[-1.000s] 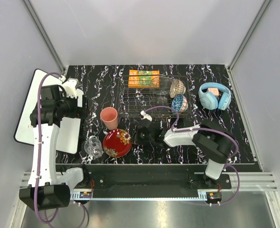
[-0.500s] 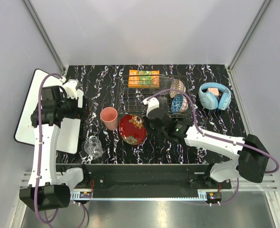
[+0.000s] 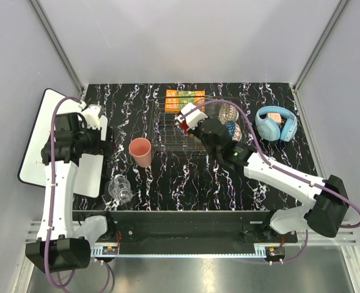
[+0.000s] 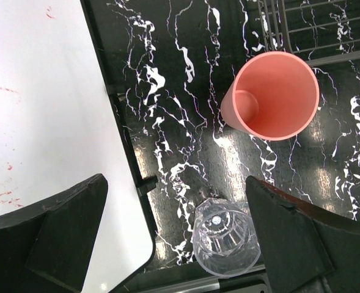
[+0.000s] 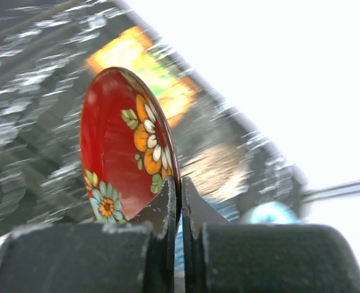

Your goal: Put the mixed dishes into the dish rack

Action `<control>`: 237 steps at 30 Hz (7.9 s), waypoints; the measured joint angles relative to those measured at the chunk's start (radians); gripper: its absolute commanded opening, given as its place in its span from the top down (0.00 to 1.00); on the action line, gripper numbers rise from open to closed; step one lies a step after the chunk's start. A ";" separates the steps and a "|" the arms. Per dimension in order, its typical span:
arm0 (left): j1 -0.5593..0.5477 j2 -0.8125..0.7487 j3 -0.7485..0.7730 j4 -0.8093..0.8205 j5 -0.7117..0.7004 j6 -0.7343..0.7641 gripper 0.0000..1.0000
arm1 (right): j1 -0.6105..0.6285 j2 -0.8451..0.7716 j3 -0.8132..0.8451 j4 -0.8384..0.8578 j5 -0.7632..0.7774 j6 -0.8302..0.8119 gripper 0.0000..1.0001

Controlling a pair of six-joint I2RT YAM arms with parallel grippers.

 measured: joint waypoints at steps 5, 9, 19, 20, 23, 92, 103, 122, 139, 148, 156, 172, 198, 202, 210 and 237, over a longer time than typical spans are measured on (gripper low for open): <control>0.000 -0.001 -0.015 0.008 -0.003 0.000 0.01 | -0.100 0.001 -0.047 0.185 -0.016 -0.335 1.00; 0.000 -0.008 -0.044 0.011 -0.016 0.001 0.01 | -0.159 0.036 -0.054 0.246 -0.045 -0.572 1.00; 0.000 0.010 -0.061 0.031 -0.022 0.000 0.01 | -0.192 0.105 -0.084 0.221 -0.148 -0.820 1.00; 0.000 0.016 -0.061 0.035 -0.022 0.000 0.01 | -0.193 0.109 -0.085 0.219 -0.155 -0.827 1.00; 0.000 0.030 -0.061 0.045 -0.023 0.000 0.01 | -0.200 0.117 -0.085 0.217 -0.177 -0.840 1.00; 0.000 0.012 -0.064 0.089 -0.046 -0.011 0.01 | -0.204 0.124 -0.244 0.394 -0.348 -1.109 1.00; 0.000 0.006 -0.080 0.095 -0.046 -0.010 0.01 | -0.205 0.131 -0.295 0.491 -0.359 -1.039 1.00; 0.000 0.006 -0.080 0.095 -0.046 -0.010 0.01 | -0.207 0.130 -0.323 0.543 -0.376 -1.045 1.00; 0.000 0.007 -0.080 0.095 -0.045 -0.011 0.01 | -0.193 -0.033 -0.278 0.378 -0.384 -1.077 1.00; 0.000 0.007 -0.080 0.095 -0.045 -0.011 0.01 | -0.193 -0.030 -0.308 0.304 -0.389 -1.073 1.00; 0.000 0.009 -0.080 0.095 -0.045 -0.011 0.01 | -0.193 0.009 -0.323 0.302 -0.411 -1.063 1.00; 0.004 0.011 -0.080 0.096 -0.046 -0.011 0.01 | -0.200 0.106 -0.370 0.402 -0.433 -0.996 0.90; 0.005 0.029 -0.051 0.094 -0.046 -0.010 0.01 | -0.176 -0.133 -0.502 0.642 -0.208 -0.785 0.00; 0.005 0.029 -0.040 0.093 -0.046 -0.010 0.01 | -0.156 -0.264 -0.486 0.599 -0.177 -0.707 0.00; 0.005 0.029 -0.037 0.075 -0.044 0.014 0.01 | -0.145 -0.446 -0.317 0.318 -0.075 -0.215 0.00; -0.250 0.266 -0.004 0.107 -0.038 -0.022 0.03 | -0.146 -0.470 -0.295 -0.139 -0.266 0.738 0.24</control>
